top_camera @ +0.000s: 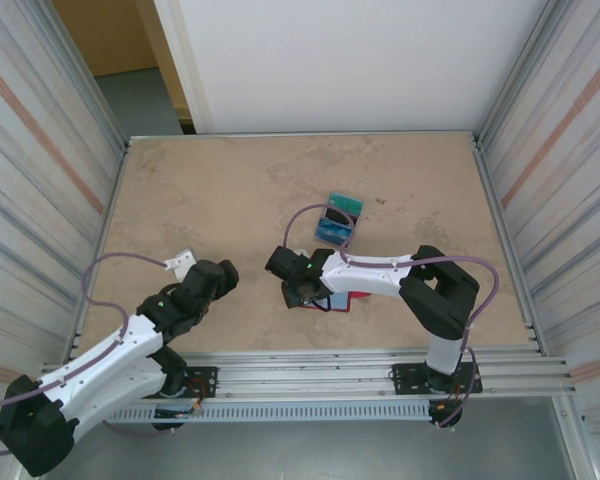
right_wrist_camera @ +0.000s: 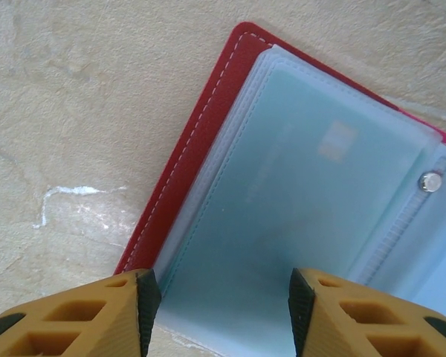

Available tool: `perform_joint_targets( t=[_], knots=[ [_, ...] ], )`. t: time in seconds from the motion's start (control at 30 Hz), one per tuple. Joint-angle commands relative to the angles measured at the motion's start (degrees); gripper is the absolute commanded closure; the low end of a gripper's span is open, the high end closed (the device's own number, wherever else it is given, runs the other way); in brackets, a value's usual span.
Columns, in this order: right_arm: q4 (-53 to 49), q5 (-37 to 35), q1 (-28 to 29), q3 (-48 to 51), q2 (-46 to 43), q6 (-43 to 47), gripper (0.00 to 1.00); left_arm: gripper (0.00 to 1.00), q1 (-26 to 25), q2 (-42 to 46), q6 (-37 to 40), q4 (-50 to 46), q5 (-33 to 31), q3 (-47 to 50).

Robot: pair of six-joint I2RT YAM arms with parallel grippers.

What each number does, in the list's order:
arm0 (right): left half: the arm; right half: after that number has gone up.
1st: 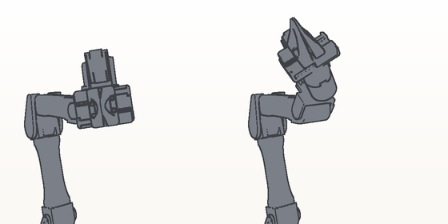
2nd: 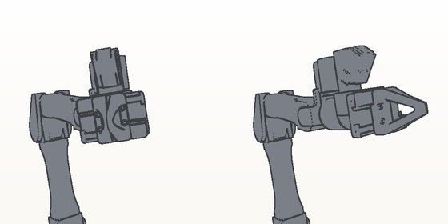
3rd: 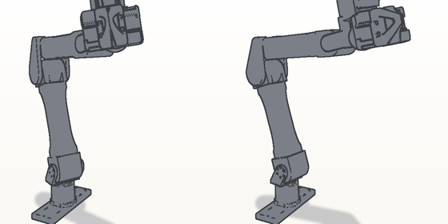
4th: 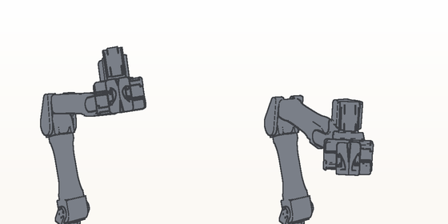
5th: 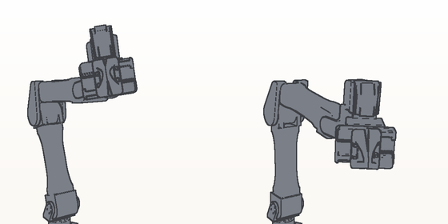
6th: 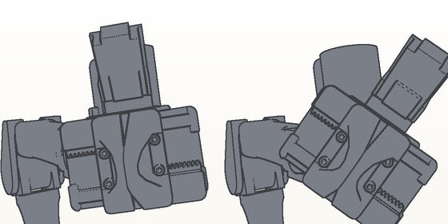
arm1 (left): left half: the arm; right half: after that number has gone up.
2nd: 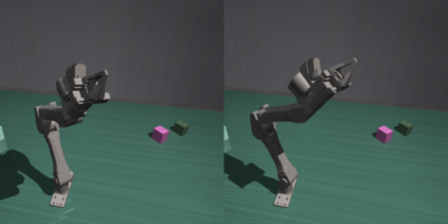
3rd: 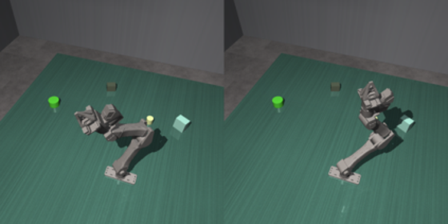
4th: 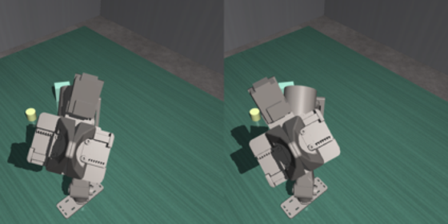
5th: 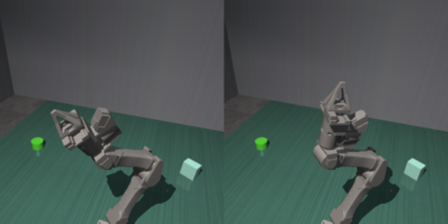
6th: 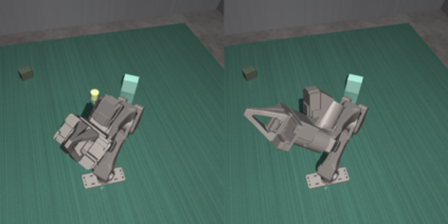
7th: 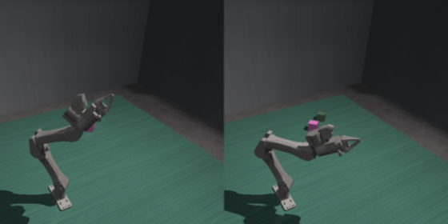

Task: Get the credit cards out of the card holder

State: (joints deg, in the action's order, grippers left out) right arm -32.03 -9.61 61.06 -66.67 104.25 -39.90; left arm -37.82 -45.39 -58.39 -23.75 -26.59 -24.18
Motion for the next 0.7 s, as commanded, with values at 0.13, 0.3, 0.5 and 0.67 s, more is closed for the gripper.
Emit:
perform_joint_targets(
  t=[0.13, 0.3, 0.5, 0.67],
  knots=[
    [-0.5, 0.9, 0.2, -0.3, 0.9, 0.0, 0.47, 0.01, 0.6, -0.6, -1.0, 1.1, 0.1, 0.6],
    [0.1, 2.0, 0.2, 0.9, 0.7, -0.2, 0.51, 0.01, 0.6, -0.6, -0.9, 1.0, 0.1, 0.5],
    [0.6, 3.0, 0.2, 2.7, 0.0, 0.1, 0.57, 0.01, 0.6, -0.5, -0.7, 0.7, 0.3, 0.1],
    [1.2, 3.8, 0.2, 4.2, -0.4, 0.2, 0.63, 0.01, 0.6, -0.4, -0.5, 0.5, 0.5, -0.2]
  ],
)
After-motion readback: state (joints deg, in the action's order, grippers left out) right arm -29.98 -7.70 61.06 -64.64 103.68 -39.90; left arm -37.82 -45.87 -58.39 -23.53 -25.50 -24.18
